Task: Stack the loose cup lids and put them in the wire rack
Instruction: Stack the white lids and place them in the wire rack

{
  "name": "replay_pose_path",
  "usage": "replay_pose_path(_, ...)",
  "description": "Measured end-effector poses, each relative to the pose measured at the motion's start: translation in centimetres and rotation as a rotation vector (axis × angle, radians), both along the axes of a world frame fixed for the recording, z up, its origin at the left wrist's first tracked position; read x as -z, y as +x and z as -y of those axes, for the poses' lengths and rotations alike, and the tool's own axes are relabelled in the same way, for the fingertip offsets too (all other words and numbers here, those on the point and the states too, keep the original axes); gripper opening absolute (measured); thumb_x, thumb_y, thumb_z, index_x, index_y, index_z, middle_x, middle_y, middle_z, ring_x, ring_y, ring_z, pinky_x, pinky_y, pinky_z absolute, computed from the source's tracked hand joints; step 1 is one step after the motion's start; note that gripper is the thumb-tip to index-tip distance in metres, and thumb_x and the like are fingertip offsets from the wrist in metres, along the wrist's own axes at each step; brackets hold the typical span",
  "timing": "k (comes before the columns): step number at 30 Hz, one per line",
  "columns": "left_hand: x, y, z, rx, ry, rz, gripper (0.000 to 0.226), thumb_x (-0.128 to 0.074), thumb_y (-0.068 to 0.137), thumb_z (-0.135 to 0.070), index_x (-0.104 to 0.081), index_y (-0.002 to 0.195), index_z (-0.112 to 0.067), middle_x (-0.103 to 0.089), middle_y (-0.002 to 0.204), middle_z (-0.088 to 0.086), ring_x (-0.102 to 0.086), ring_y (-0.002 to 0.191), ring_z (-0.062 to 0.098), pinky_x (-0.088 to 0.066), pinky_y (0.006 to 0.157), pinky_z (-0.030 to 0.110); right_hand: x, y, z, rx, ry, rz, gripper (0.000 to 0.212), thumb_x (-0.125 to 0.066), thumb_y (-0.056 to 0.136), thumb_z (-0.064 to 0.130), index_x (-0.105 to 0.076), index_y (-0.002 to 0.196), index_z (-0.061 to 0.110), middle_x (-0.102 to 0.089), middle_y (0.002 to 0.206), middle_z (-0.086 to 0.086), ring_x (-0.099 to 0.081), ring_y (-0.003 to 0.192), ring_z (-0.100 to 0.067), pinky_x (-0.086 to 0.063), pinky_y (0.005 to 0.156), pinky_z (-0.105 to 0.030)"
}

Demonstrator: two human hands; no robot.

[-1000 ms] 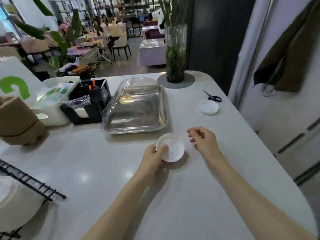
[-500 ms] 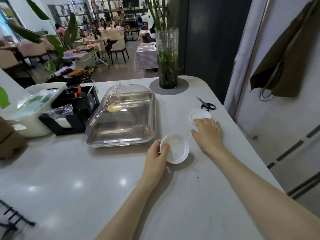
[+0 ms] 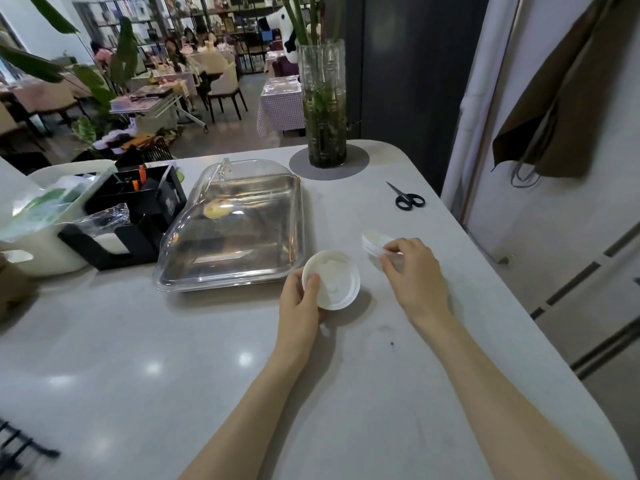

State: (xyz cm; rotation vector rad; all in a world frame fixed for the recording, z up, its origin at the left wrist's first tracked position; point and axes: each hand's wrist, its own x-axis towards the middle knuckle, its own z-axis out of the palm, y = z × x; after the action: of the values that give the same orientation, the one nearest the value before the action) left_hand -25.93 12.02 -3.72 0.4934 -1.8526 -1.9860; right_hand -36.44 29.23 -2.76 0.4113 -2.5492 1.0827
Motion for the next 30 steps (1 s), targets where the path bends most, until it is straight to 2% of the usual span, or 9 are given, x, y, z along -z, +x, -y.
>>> replay_pose_path(3, -0.2, -0.1, 0.2, -0.002, 0.146, 0.013, 0.038, -0.061, 0.09, -0.049, -0.068, 0.115, -0.022, -0.072, 0.115, 0.001, -0.068, 0.111, 0.025, -0.055, 0.101, 0.055, -0.2, 0.6, 0.1, -0.087, -0.231, 0.05, 0.004, -0.062, 0.095, 0.026, -0.065, 0.097, 0.024, -0.068, 0.096, 0.01, -0.062, 0.095, -0.014, -0.05, 0.083, -0.034)
replay_pose_path(7, -0.3, 0.1, 0.6, 0.026, 0.183, 0.032, 0.039, -0.063, 0.089, -0.046, -0.067, 0.118, -0.02, -0.072, 0.119, 0.006, -0.068, 0.122, 0.032, -0.055, 0.106, 0.056, -0.6, 0.6, 0.3, -0.123, -0.423, 0.05, 0.002, -0.066, 0.094, 0.025, -0.064, 0.095, 0.025, -0.069, 0.089, 0.017, -0.064, 0.088, -0.003, -0.046, 0.076, -0.012)
replay_pose_path(12, -0.6, 0.4, 0.4, 0.055, 0.226, 0.014, 0.041, -0.063, 0.091, -0.043, -0.065, 0.127, -0.023, -0.072, 0.131, 0.01, -0.069, 0.124, 0.027, -0.057, 0.105, 0.048, -1.5, 1.0, 1.0, -0.142, -0.67, 0.088, 0.006, -0.068, 0.092, 0.026, -0.065, 0.09, 0.03, -0.07, 0.083, 0.019, -0.065, 0.078, -0.002, -0.049, 0.071, -0.012)
replay_pose_path(15, -0.7, 0.4, 0.4, 0.052, 0.243, -0.013, 0.039, -0.062, 0.093, -0.041, -0.065, 0.128, -0.022, -0.073, 0.131, 0.011, -0.07, 0.124, 0.027, -0.059, 0.101, 0.042, -1.8, 2.0, 1.7, -0.193, -0.598, 0.028, 0.01, -0.067, 0.091, 0.027, -0.062, 0.09, 0.035, -0.068, 0.087, 0.021, -0.065, 0.082, -0.005, -0.048, 0.074, -0.012)
replay_pose_path(19, -0.6, 0.5, 0.5, 0.067, 0.25, -0.042, 0.034, -0.057, 0.104, -0.035, -0.065, 0.131, -0.018, -0.072, 0.131, 0.014, -0.069, 0.124, 0.032, -0.061, 0.092, 0.034, -1.7, 3.3, 2.8, -0.292, -0.506, -0.062, 0.011, -0.069, 0.088, 0.02, -0.063, 0.094, 0.027, -0.067, 0.091, 0.015, -0.066, 0.088, -0.008, -0.047, 0.078, -0.013)
replay_pose_path(21, -0.6, 0.6, 0.5, 0.094, 0.247, -0.06, 0.034, -0.054, 0.106, -0.033, -0.065, 0.133, -0.015, -0.072, 0.131, 0.017, -0.069, 0.124, 0.033, -0.061, 0.094, 0.035, -1.4, 3.8, 3.4, -0.366, -0.424, -0.071, 0.012, -0.071, 0.087, 0.019, -0.063, 0.095, 0.023, -0.065, 0.093, 0.012, -0.065, 0.09, -0.011, -0.049, 0.078, -0.018)
replay_pose_path(26, -0.7, 0.8, 0.6, 0.109, 0.269, -0.068, 0.042, -0.059, 0.102, -0.035, -0.06, 0.135, -0.01, -0.069, 0.134, 0.024, -0.067, 0.126, 0.038, -0.055, 0.107, 0.052, -1.3, 4.3, 3.9, -0.46, -0.315, -0.056, 0.014, -0.074, 0.086, 0.018, -0.062, 0.091, 0.022, -0.06, 0.092, 0.011, -0.062, 0.09, -0.013, -0.051, 0.078, -0.027)
replay_pose_path(30, -0.6, 0.7, 0.6, 0.101, 0.297, -0.081, 0.037, -0.059, 0.101, -0.037, -0.064, 0.131, -0.017, -0.069, 0.136, 0.019, -0.068, 0.126, 0.035, -0.057, 0.101, 0.045, -1.5, 4.6, 3.9, -0.52, -0.283, -0.013, 0.012, -0.075, 0.087, 0.022, -0.064, 0.093, 0.026, -0.06, 0.094, 0.01, -0.063, 0.091, -0.012, -0.053, 0.078, -0.031)
